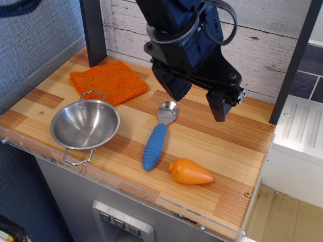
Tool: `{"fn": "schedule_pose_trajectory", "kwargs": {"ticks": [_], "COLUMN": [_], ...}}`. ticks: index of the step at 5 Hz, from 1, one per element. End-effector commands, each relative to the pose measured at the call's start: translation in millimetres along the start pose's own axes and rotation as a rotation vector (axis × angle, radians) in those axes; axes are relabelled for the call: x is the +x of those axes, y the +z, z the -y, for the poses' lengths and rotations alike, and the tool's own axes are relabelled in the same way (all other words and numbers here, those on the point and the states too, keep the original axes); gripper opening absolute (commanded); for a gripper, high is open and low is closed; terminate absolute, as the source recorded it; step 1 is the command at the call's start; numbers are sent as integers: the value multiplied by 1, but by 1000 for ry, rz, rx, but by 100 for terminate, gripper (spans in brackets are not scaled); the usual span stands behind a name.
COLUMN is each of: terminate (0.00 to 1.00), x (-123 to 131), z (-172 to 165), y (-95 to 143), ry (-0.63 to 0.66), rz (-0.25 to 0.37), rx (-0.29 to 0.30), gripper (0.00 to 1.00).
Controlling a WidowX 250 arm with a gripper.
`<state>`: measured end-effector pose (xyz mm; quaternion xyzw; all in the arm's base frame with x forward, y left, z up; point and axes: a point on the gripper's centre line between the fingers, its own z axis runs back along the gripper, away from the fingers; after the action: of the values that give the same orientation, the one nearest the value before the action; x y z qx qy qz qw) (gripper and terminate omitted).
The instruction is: Put the spoon on the right edge of the counter.
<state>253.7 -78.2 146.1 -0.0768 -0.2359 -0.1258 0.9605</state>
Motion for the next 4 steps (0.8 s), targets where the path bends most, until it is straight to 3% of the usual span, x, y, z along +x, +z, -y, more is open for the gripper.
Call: {"fn": "schedule_pose_trajectory", "kwargs": {"ticks": [1, 2, 4], "terminate": [0, 0, 0], "x": [0, -6, -25], "z": [0, -24, -60], "y": [0, 2, -10], "ry": [0, 109, 197], "rz": [0, -18, -94], "rx": [0, 5, -21], "gripper": [100, 100, 100]}}
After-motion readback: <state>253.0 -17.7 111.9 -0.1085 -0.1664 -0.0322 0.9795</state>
